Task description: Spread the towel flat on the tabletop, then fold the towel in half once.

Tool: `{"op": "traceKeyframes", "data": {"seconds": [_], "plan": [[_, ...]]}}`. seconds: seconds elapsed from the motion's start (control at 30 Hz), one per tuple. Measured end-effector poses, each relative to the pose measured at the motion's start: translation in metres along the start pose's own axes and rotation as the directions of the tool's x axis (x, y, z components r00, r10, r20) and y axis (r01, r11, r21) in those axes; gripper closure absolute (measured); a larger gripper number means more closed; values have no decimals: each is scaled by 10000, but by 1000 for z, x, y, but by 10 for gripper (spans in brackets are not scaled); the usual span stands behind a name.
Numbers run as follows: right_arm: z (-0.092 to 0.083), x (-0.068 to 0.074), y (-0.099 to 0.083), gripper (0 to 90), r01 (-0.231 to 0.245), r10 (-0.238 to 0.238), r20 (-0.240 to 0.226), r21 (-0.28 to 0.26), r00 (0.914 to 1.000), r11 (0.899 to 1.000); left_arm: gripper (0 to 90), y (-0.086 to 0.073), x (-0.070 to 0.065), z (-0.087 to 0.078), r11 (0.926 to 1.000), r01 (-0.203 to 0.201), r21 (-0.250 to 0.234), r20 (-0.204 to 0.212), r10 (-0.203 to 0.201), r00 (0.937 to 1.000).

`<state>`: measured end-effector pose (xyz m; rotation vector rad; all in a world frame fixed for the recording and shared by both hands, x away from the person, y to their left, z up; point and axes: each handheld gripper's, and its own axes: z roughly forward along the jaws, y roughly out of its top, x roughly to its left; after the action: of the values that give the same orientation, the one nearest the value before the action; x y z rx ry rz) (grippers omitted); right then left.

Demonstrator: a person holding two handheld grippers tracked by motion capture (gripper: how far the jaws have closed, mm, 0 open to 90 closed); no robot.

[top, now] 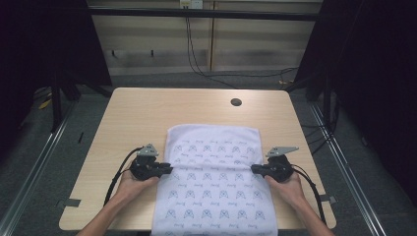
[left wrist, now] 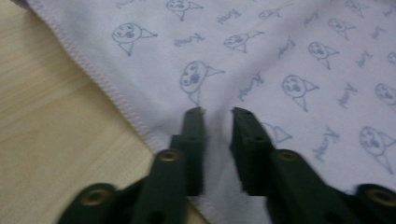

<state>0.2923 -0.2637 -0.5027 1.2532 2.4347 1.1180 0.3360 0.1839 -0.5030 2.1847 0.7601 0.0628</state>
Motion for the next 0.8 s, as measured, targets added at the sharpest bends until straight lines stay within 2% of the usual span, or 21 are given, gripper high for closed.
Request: {"op": "traceKeyframes", "data": {"seconds": [0.03,0.1,0.17,0.43,0.5,0.53,0.6,0.67,0.7,0.73,0.77,0.8], "plan": [[-2,1,-2,871,-37,37,-71,13,10000,10000,862,0,0,0,10000,0,0,0,0,10000],[-5,3,-5,872,-69,69,-122,31,9999,10000,876,-4,-3,-3,9999,71,80,375,-74,9993],[-11,9,-12,872,53,-51,-204,114,9998,9999,881,-10,-12,-8,9998,-75,195,566,64,9984],[-27,24,-27,869,178,-151,-617,438,9980,9989,878,-23,-33,-18,9987,-141,480,1083,88,9941],[-31,30,-32,841,200,-156,-864,505,9961,9985,846,-26,-38,-21,9981,-203,576,1166,135,9931],[-32,31,-33,813,143,-96,-972,480,9952,9987,819,-28,-42,-24,9980,-232,590,1356,150,9907],[-33,31,-32,782,130,-91,-950,400,9954,9991,789,-28,-42,-26,9979,-293,574,1387,211,9901],[-35,28,-28,757,94,-91,-966,25,9953,10000,731,-26,-38,-29,9997,-95,238,1345,62,9909],[-36,24,-24,748,26,-35,-835,-116,9965,9999,716,-25,-36,-30,9999,24,112,1343,-39,9909],[-36,15,-17,729,-99,68,-714,-436,9974,9990,698,-22,-31,-32,9998,148,-95,1186,-136,9928],[-36,15,-17,729,-99,68,-714,-436,9974,9990,698,-20,-28,-33,9996,209,-206,1126,-184,9935],[-34,4,-8,712,-301,274,-490,-544,9984,9981,695,-15,-18,-34,9974,482,-532,944,-430,9946]]}}
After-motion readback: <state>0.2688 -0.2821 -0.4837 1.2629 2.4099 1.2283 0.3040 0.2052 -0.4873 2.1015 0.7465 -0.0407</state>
